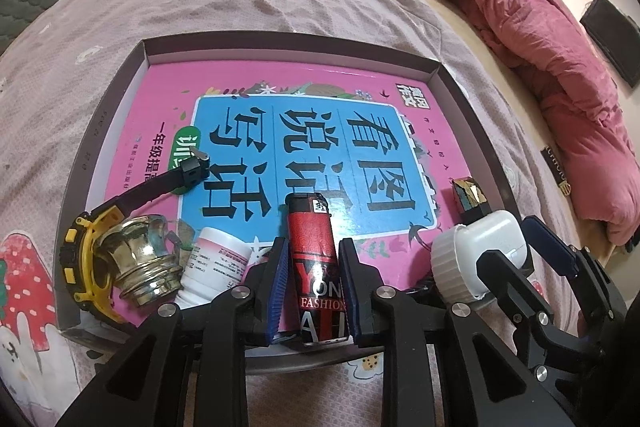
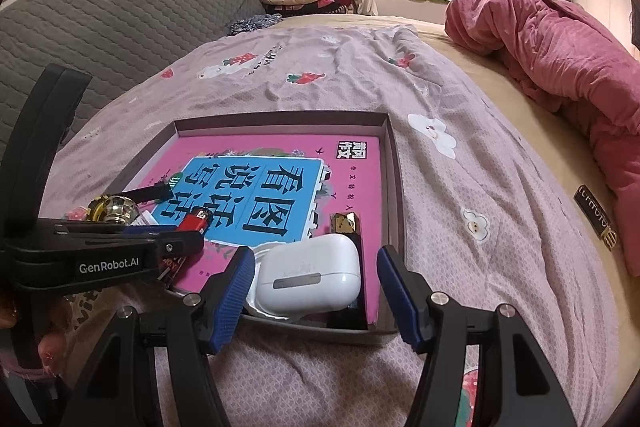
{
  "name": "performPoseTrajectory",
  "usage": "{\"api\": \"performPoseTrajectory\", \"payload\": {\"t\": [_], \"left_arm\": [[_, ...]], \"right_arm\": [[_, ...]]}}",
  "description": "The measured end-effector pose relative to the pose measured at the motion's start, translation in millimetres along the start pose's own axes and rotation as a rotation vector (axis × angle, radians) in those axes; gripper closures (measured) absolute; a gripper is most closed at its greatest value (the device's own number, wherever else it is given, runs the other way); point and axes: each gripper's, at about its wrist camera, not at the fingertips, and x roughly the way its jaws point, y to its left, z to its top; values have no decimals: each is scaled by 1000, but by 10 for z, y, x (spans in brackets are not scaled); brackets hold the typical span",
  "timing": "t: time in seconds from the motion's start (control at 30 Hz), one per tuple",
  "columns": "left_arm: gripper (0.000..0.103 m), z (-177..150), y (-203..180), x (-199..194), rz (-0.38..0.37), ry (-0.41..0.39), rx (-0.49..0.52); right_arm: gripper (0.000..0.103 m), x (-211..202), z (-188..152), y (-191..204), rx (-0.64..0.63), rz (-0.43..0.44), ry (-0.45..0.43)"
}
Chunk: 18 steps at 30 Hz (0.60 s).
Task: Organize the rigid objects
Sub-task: 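Lower lighter into tray, open left gripper while right gripper lowers earbuds case there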
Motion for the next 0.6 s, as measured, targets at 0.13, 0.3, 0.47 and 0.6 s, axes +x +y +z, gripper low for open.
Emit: {"api": "performPoseTrajectory", "payload": {"t": [0.13,0.3,0.47,0.6], "left_arm": [[69,-3,12,-10,1,1,-3],[68,-10,12,-14,4,0,-4],[58,-15,18,-19,-3,-1,1],[47,-18,-15,-16,-2,-4,13]], "right_arm": [[40,3,7,25,-8,2,-2],[40,11,16,41,-8,1,-1],[40,24,5,26,1,2,4],[40,29,10,17,3,-1,3]]}}
